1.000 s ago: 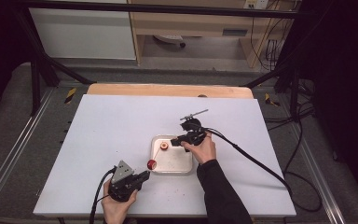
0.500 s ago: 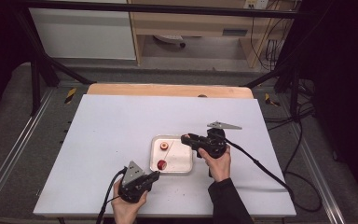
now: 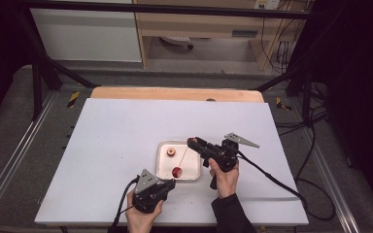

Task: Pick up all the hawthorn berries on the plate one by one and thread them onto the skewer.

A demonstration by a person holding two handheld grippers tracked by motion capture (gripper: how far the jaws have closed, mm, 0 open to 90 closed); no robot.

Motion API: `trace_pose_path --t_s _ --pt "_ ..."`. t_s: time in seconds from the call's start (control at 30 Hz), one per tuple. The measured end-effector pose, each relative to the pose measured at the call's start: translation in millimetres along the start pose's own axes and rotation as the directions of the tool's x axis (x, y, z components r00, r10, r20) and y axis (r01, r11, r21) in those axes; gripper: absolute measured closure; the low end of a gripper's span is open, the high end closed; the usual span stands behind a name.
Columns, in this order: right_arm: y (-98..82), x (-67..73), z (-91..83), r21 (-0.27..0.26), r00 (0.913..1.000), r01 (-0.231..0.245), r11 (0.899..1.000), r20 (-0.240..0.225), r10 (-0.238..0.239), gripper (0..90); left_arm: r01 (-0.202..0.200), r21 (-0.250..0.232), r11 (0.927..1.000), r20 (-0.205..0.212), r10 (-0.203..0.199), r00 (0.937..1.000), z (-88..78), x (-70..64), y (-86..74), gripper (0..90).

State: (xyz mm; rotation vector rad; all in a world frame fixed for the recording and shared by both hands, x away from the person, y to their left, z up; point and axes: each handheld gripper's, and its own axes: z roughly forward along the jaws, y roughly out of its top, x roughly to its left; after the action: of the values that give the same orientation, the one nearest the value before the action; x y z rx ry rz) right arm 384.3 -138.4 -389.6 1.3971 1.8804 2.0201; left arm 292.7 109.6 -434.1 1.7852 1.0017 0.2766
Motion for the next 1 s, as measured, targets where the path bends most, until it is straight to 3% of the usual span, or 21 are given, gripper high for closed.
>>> trace_pose_path --t_s 0.27,0.47,1.0 --pt "-2.2 1.3 1.0 -0.075 0.9999 0.012 0.997 0.008 -0.012 60.6 0.032 -0.013 0.9994 0.021 -0.032 0.9993 4.2 -8.6 -2.3 88.2" --pt "-1.9 2.7 1.2 -0.110 0.9999 -0.011 0.994 -0.004 0.011 60.6 0.066 -0.045 0.9968 0.024 -0.065 0.9976 8.5 -12.3 -3.4 88.2" --pt "-5.1 3.5 3.3 -0.128 0.9990 -0.036 0.991 -0.033 0.032 60.6 0.106 -0.081 0.9911 0.034 -0.103 0.9941 13.1 -14.9 -4.4 88.3"
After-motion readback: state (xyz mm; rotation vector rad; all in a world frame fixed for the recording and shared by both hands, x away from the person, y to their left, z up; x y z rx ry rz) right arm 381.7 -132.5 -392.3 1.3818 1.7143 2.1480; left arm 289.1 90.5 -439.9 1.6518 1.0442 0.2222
